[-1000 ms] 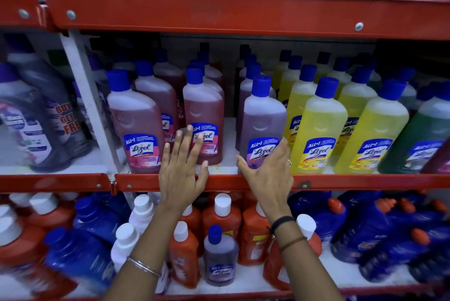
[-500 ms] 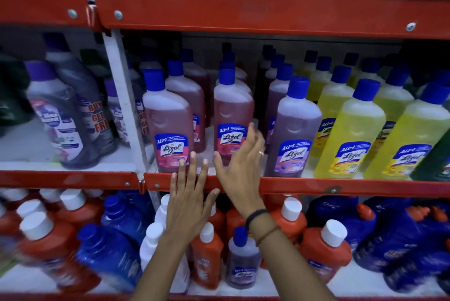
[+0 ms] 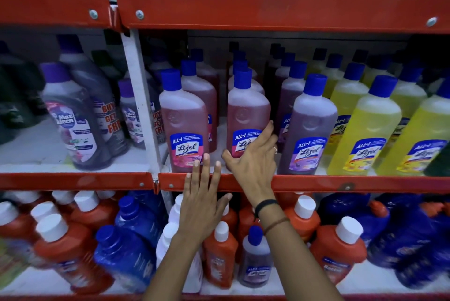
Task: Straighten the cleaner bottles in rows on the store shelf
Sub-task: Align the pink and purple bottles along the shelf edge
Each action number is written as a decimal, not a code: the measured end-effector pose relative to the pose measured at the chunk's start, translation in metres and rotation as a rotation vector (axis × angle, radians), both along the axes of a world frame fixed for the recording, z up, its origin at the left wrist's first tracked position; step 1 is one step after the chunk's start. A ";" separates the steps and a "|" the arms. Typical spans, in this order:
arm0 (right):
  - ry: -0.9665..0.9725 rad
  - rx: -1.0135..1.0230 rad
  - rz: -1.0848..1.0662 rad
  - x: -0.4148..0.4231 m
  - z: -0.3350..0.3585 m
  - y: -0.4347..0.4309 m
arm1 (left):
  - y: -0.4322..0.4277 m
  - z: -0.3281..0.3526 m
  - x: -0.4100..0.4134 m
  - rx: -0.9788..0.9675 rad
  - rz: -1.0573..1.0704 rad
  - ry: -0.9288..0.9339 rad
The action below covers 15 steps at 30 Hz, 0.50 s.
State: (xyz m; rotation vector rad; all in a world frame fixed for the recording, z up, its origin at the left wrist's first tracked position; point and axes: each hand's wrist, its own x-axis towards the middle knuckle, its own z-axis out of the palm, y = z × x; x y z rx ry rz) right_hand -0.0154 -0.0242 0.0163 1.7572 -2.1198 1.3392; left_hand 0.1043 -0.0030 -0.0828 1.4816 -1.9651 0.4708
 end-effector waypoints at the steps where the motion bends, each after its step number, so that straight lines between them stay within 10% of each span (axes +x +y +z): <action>1: 0.005 -0.003 0.003 -0.001 0.000 0.004 | 0.000 0.000 0.000 0.002 -0.006 0.004; 15: -0.230 -0.083 0.228 -0.018 -0.015 0.035 | 0.015 0.015 -0.001 0.165 -0.124 0.109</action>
